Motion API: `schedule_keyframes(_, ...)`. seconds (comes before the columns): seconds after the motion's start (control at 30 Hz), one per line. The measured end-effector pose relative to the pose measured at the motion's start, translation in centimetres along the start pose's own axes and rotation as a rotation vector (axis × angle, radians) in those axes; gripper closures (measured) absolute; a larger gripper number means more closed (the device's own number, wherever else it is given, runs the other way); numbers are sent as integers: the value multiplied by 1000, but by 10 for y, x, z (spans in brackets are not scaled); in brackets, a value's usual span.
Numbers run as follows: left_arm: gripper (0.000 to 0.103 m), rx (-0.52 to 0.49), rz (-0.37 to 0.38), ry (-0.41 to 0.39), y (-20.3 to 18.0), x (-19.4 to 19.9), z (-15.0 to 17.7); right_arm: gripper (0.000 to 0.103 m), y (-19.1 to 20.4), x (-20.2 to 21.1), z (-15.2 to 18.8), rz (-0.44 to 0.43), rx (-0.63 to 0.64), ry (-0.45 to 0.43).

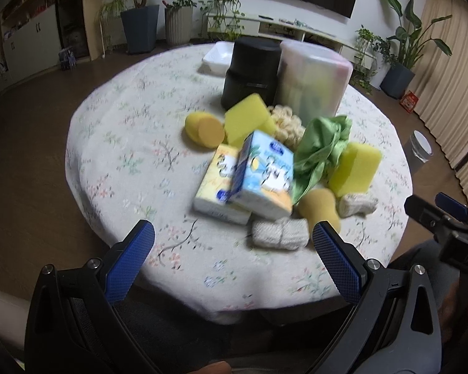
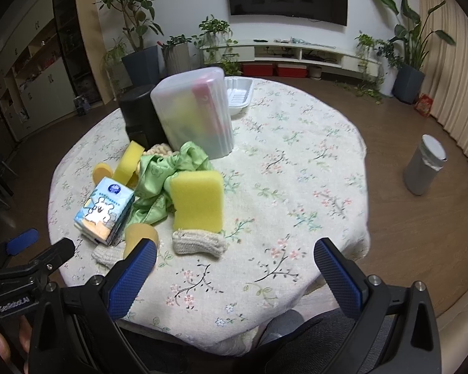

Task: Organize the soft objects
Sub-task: 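Grasp the white knitted scrubber with the left tool while the right tool grasps another scrubber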

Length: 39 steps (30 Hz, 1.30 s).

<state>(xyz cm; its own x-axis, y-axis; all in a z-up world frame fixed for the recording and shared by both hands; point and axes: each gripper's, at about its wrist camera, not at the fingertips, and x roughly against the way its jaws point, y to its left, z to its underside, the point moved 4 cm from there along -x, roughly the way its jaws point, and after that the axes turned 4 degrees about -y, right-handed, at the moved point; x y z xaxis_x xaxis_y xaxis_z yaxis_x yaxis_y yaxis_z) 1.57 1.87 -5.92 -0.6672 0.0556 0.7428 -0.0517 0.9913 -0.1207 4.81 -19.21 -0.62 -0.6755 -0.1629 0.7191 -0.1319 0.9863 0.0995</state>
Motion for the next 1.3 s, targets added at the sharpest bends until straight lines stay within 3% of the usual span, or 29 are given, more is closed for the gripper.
schedule_keyframes(0.13, 0, -25, 17, 9, 10, -3, 6, 0, 11, -11, 2, -71, 22, 29)
schedule_keyframes(0.3, 0, -15, 89, 13, 15, -7, 4, 0, 34, -26, 6, -173, 42, 69)
schedule_keyframes(0.57, 0, -73, 170, 55, -12, -22, 12, 8, 14, -57, 13, -146, -25, 168)
schedule_keyframes(0.9, 2, -37, 204, 91, -15, -40, 17, 12, 25, -79, 15, -158, 23, 181)
schedule_keyframes(1.03, 6, -45, 202, 115, -19, -48, 20, 21, 27, -82, 13, -139, 60, 175)
schedule_keyframes(1.17, 19, -48, 202, 115, -24, -49, 18, 44, 25, -80, 12, -144, 72, 163)
schedule_keyframes(1.3, 28, -48, 205, 123, -26, -49, 17, 45, 23, -79, 13, -160, 77, 160)
